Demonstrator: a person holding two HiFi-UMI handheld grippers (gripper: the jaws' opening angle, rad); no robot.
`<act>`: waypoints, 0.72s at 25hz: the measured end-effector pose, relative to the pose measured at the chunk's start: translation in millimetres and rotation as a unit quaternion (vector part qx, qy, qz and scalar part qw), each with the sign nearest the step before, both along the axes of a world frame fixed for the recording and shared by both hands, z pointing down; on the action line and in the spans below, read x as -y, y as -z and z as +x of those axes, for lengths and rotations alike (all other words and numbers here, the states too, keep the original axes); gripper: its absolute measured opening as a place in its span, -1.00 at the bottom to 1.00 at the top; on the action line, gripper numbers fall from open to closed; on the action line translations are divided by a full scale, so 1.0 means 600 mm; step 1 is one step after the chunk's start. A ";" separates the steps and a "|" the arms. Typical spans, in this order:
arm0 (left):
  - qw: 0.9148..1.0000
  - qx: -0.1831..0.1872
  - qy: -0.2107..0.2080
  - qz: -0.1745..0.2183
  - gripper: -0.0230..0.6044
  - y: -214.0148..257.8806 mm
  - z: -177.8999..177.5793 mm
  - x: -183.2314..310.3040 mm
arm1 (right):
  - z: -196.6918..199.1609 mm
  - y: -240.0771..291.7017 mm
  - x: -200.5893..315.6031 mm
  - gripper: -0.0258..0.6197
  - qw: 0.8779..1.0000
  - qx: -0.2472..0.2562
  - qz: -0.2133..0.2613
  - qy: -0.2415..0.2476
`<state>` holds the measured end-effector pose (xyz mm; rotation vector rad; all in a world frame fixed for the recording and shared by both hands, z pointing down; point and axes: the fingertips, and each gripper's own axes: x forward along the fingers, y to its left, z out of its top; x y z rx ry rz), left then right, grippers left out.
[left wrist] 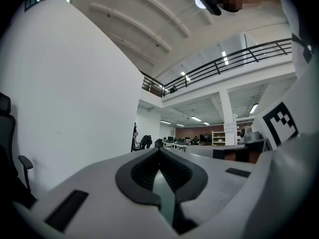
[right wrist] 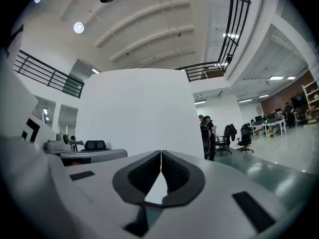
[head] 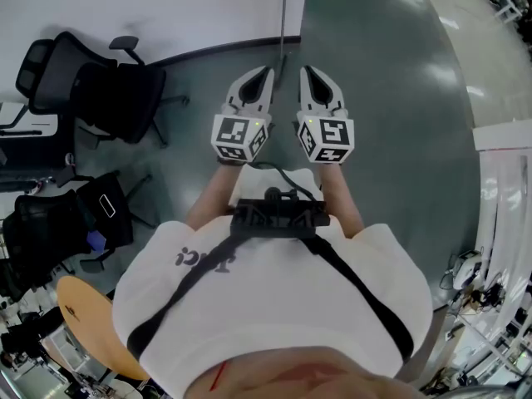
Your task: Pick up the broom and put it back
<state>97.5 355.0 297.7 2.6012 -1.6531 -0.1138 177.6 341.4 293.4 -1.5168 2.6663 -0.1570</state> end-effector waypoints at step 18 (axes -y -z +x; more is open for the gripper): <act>1.000 -0.005 -0.005 -0.010 -0.90 -0.038 -0.039 0.214 | -0.057 -0.044 0.212 -0.90 1.000 -0.015 -0.018 0.013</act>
